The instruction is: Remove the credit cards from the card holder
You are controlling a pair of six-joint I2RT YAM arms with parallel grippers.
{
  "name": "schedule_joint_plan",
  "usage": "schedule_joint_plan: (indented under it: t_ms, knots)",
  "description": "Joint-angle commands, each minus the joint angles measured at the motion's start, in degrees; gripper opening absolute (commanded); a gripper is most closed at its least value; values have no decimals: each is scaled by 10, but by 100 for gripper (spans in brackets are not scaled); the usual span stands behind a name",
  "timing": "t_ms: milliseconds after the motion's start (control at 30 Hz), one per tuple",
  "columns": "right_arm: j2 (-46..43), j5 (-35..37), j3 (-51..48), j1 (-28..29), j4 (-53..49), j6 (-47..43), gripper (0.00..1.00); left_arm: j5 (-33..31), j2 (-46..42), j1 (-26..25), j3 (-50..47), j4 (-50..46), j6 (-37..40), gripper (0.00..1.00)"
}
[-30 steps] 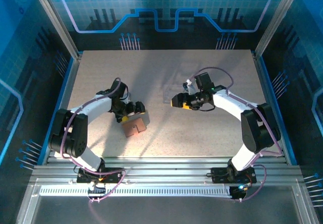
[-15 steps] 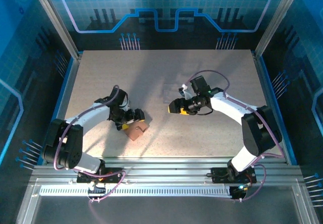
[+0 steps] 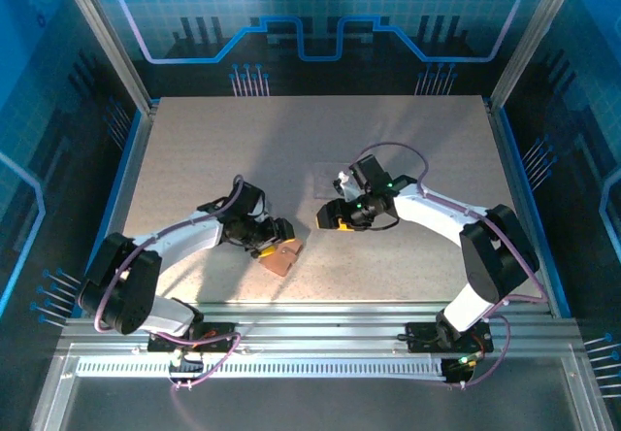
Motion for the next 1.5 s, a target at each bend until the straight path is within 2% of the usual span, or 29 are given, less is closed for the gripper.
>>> schedule_joint_plan:
  t_ms: [0,167,333,400,500,800,1000,1167,1367,1467]
  knots:
    - [-14,26,-19,10,-13,28,67,24,14,-29,-8,49,-55,67]
    - [-32,38,-37,10,-21,32,66,-3,-3,-49,-10,34,-62,66]
    - [-38,42,-45,19,-23,37,66,-135,-45,-42,29,-107,7,72]
    - [-39,43,-48,23,-21,41,66,-152,-45,-32,34,-129,27,73]
    - [-36,43,-49,27,-18,46,66,-142,-39,-17,26,-130,37,75]
    - [-23,48,-47,38,-13,58,67,-27,15,-14,0,-65,41,75]
    - [-13,63,-41,52,-21,64,63,39,13,-25,-17,-6,23,65]
    - [7,73,-28,68,-31,67,59,90,26,-29,-31,65,-9,63]
    - [33,103,6,93,-56,70,55,29,-17,-8,-33,36,-18,61]
    - [51,126,35,108,-77,72,53,29,-47,22,-47,42,-28,54]
